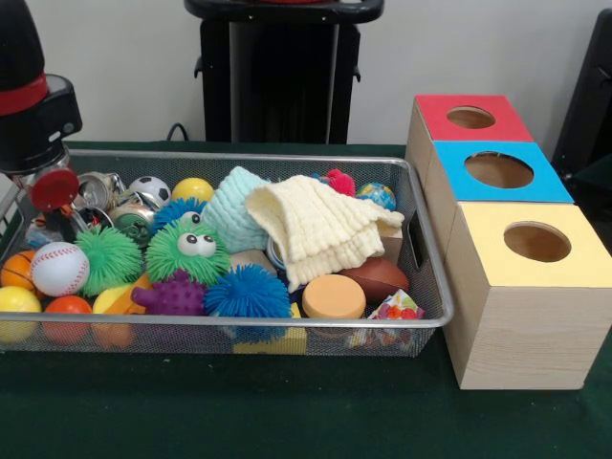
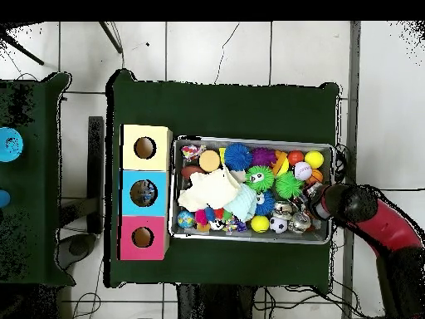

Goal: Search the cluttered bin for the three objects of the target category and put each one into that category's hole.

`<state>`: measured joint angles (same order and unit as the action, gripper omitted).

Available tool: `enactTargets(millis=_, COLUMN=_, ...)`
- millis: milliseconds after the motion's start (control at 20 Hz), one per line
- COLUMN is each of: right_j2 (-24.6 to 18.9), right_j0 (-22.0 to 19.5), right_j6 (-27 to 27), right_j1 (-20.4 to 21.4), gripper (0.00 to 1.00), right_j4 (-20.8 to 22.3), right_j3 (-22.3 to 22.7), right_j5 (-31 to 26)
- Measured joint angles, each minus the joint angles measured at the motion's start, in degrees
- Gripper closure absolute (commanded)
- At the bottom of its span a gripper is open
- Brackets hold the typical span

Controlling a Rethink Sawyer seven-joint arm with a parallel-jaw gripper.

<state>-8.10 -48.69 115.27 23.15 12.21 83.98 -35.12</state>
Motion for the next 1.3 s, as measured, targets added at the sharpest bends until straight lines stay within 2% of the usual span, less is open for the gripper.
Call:
enactTargets(millis=300, right_j2=-0.2, right_j0=0.0, right_j6=0.0, right_j1=0.1, gripper=0.0, right_j4=0.9, right_j3=0.0, right_j5=0.0)
enactTargets(millis=350, right_j2=-0.6, right_j0=-0.2, right_j6=0.0, right_j1=0.1, gripper=1.0, right_j4=1.3, right_j3=0.0, right_j5=0.0)
enactTargets(millis=1300, right_j2=-2.1, right_j0=-0.5, right_j6=0.0, right_j1=0.9, gripper=1.0, right_j4=3.9, right_j3=-0.4, right_j5=0.0)
